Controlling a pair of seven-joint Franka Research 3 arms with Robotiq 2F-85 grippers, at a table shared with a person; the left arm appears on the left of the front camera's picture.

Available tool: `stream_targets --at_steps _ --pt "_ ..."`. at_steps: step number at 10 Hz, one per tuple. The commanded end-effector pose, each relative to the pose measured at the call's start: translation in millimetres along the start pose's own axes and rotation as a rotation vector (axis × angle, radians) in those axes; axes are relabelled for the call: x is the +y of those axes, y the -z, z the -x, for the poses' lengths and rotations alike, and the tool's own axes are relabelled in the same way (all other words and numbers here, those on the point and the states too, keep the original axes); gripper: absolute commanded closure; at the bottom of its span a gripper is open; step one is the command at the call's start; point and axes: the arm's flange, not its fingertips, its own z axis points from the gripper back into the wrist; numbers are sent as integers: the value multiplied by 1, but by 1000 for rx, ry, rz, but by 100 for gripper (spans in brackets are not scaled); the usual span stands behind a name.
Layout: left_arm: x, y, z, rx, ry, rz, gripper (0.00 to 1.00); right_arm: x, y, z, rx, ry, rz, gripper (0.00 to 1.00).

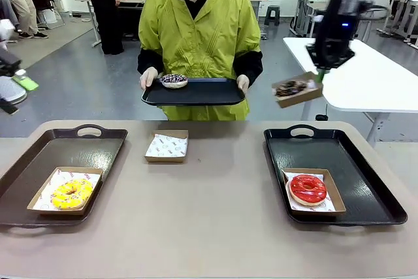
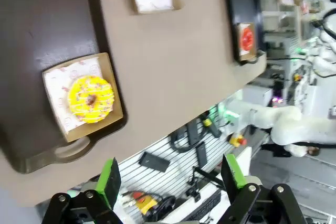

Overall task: Individually package the donuts and arrange them on the tray.
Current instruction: Place the picked Paper togo box on the Handle tray while simultaneously picking up another Paper togo box from the table with the other hand.

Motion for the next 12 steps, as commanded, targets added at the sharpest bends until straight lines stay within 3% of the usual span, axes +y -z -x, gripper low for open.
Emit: stream_targets --at_steps 1,3,5,8,12 --pt "-20 -1 -51 143 -26 -166 0 -37 23 11 -32 -44 -67 99" --pt "-54 21 -103 202 -50 -325 0 -65 50 8 -39 -58 -116 99" --pt "-76 53 -143 173 -60 -436 0 -73 74 9 -34 -39 -117 99" --pt "-95 115 -201 14 -44 -519 0 -76 102 13 -30 5 -130 99" --pt "-86 204 -227 -215 38 -629 0 -77 103 10 -6 -4 -107 99"
